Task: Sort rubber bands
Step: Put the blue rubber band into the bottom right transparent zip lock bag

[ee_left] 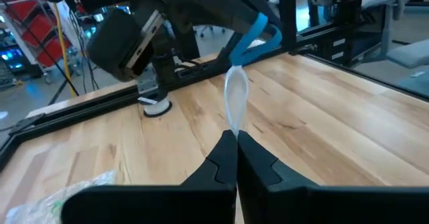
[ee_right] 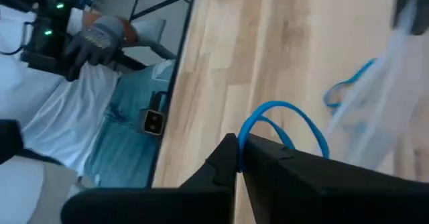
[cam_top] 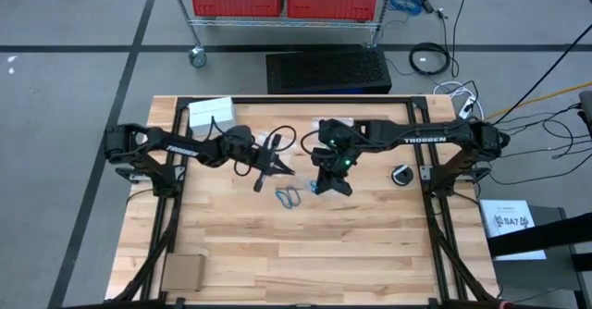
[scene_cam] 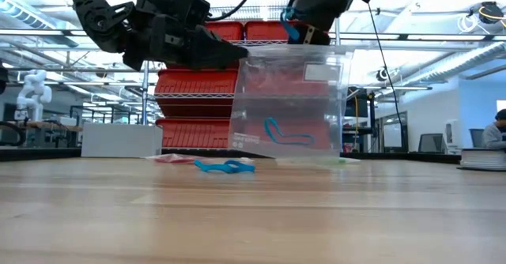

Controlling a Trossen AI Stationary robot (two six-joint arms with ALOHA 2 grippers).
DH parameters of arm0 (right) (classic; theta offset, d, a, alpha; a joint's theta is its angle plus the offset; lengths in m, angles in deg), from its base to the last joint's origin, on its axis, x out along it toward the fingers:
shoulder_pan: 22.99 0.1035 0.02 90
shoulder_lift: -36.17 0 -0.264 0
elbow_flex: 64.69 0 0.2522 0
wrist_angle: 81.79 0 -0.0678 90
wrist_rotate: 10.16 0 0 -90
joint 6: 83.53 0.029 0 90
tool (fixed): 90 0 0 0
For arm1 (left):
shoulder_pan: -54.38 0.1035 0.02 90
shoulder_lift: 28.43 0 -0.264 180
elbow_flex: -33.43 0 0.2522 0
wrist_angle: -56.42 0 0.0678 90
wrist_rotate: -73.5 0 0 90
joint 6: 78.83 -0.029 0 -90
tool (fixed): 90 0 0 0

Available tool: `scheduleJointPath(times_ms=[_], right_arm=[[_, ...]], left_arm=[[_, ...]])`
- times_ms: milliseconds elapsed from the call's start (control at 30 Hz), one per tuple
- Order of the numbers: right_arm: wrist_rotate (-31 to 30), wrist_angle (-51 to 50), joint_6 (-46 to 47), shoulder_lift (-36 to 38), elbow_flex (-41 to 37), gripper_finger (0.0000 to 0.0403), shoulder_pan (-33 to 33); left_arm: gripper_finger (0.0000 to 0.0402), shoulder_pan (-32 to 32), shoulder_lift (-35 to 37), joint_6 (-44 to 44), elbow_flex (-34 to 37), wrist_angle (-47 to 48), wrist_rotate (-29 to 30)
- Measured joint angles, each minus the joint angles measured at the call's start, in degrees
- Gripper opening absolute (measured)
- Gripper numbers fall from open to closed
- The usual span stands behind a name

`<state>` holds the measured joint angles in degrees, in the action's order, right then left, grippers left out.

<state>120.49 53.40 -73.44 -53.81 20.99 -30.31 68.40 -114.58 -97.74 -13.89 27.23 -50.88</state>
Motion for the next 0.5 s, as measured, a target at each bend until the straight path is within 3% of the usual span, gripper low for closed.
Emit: scheduleJointPath(times_ms=[167, 500], right_arm=[[-3.2, -0.5, 0.2, 0.0, 0.0, 0.0004, -0.1], [-2.8, -2.5, 0.8, -2.6, 0.0, 0.0004, 0.0]], left_arm=[[0.0000, 0.0, 0.0, 0.0, 0.0, 0.0, 0.2], [0.0000, 0.0, 0.0, 0.0, 0.0, 0.0, 0.8]])
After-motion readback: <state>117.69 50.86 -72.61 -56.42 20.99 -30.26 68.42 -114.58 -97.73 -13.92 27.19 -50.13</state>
